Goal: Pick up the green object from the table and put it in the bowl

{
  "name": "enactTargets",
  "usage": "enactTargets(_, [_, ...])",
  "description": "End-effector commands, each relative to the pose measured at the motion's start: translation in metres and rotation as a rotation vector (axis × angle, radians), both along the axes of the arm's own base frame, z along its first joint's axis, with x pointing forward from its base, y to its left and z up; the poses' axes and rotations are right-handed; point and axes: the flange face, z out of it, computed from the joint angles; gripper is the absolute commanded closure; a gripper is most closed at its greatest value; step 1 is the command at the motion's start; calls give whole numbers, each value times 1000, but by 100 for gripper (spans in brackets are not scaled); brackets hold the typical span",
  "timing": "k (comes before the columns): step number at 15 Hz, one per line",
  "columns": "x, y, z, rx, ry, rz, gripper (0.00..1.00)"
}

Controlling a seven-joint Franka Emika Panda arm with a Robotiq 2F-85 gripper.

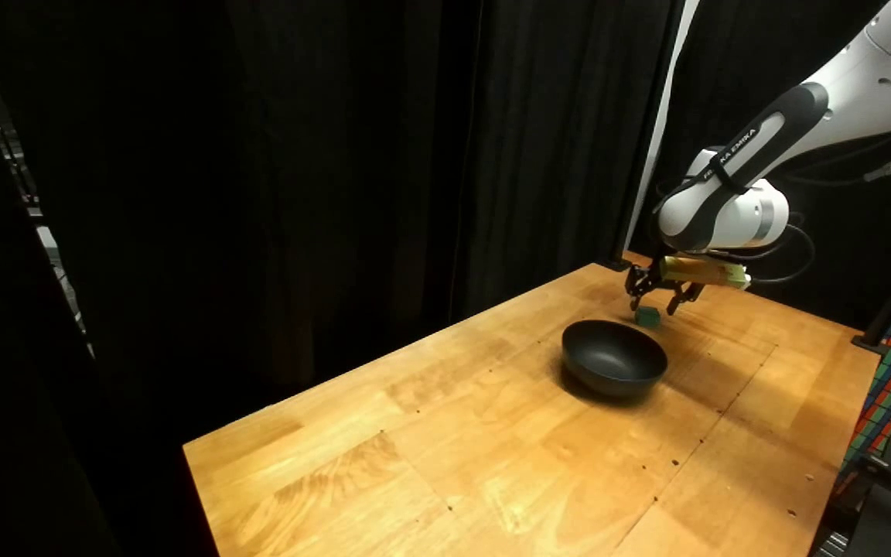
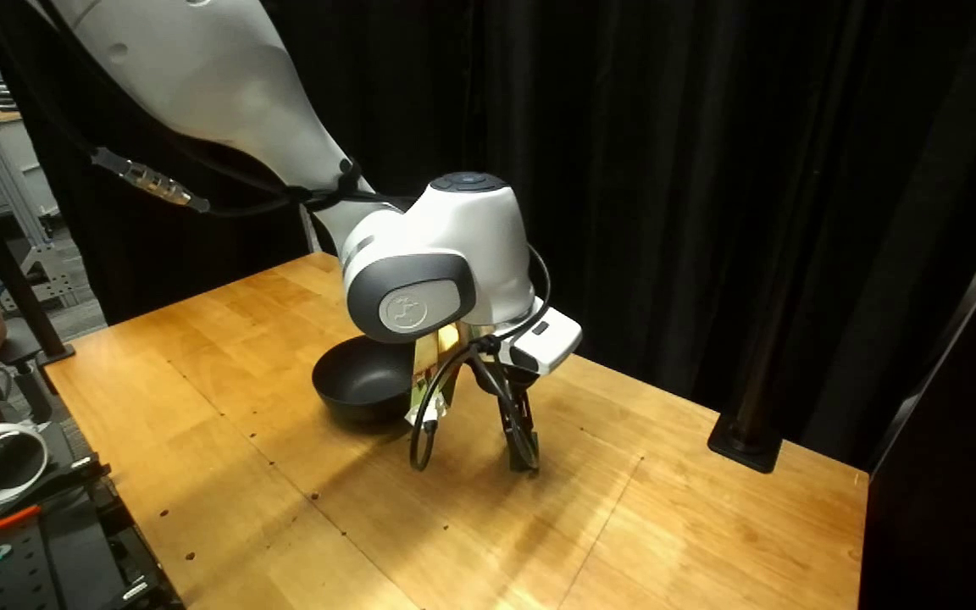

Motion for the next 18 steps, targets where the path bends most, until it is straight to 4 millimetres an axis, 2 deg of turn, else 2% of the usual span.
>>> enactTargets(1, [6,-2,-3,-10,-42,-20,51])
enactTargets(5, [4,0,-3,-3,-43,-23,79])
enactTargets(6, [4,-1,6,0,-39,-23,79])
enactTargets(8, [1,-3,38,32,-23,-18,79])
enactTargets(11, [-6,1,100,104,-38,0,79])
enactTargets(14, [-9,25,147,267,-45,39,79])
enactTargets(16, [-11,49,164,386,-53,69,79])
enactTargets(18, [-13,77,171,503,-60,107,79])
